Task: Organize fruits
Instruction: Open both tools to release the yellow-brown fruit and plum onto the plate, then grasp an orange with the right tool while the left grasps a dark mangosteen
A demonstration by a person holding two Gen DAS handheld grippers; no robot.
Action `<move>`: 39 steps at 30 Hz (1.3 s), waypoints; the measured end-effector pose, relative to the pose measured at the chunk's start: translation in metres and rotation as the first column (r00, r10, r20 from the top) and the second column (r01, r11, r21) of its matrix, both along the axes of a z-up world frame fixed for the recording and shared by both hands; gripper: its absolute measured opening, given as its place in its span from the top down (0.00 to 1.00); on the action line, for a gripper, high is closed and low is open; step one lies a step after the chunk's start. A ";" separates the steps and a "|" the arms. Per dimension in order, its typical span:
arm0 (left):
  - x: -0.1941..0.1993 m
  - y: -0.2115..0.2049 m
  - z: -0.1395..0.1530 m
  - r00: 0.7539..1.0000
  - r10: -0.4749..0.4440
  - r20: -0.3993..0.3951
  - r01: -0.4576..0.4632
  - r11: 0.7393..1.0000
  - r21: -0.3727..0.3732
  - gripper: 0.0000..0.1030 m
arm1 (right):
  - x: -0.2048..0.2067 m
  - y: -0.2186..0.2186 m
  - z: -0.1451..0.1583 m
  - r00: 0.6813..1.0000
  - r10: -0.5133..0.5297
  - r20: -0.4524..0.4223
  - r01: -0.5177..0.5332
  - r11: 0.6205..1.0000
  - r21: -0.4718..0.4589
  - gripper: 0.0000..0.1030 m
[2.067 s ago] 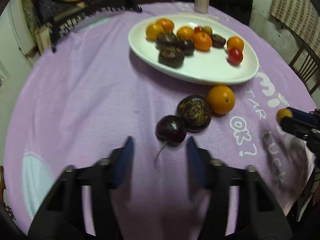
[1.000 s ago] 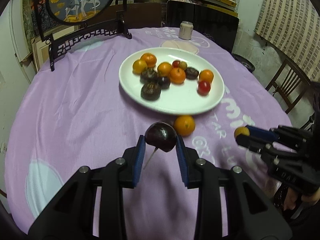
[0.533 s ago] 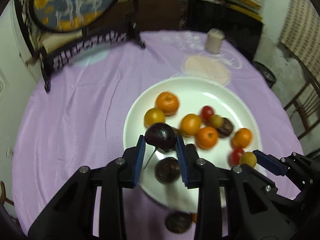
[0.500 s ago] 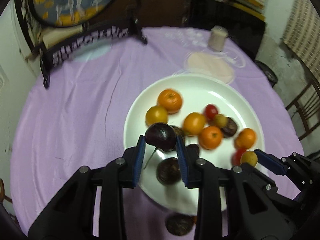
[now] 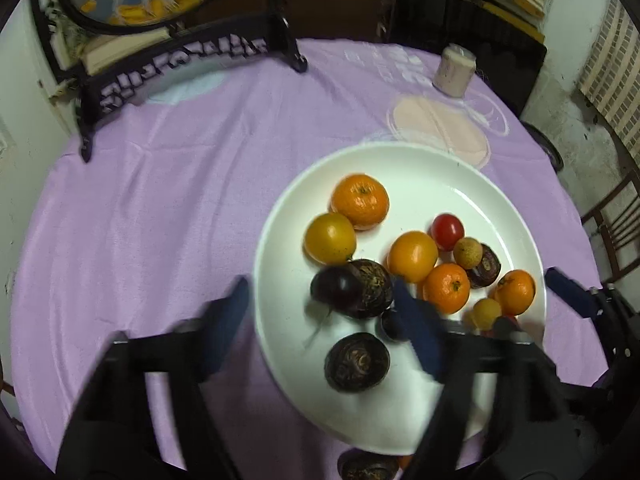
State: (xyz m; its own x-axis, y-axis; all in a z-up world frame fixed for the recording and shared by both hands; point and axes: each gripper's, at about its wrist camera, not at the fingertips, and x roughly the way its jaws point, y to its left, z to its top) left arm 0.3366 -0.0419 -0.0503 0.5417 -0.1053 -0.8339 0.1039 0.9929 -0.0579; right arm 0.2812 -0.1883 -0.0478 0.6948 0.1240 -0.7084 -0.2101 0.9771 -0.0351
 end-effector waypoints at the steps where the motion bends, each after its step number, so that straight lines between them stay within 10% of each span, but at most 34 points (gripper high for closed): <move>1: -0.005 0.001 0.004 1.000 -0.003 0.011 0.003 1.000 -0.004 0.22 | -0.004 -0.001 0.003 1.000 0.001 0.008 -0.001 1.000 -0.008 0.33; 14: -0.147 0.022 0.008 0.991 0.035 0.128 -0.036 0.999 0.007 0.05 | -0.129 -0.015 0.018 1.000 -0.011 0.025 0.007 0.992 0.128 0.22; 29: -0.193 0.064 -0.005 0.987 0.094 0.129 -0.102 0.993 0.056 0.05 | -0.139 0.034 -0.005 0.991 0.131 -0.008 -0.129 0.984 0.126 0.23; 39: -0.198 0.088 -0.010 0.986 0.115 0.120 -0.119 0.992 0.029 0.05 | -0.097 0.053 -0.041 0.981 0.140 -0.132 -0.123 0.984 0.130 0.58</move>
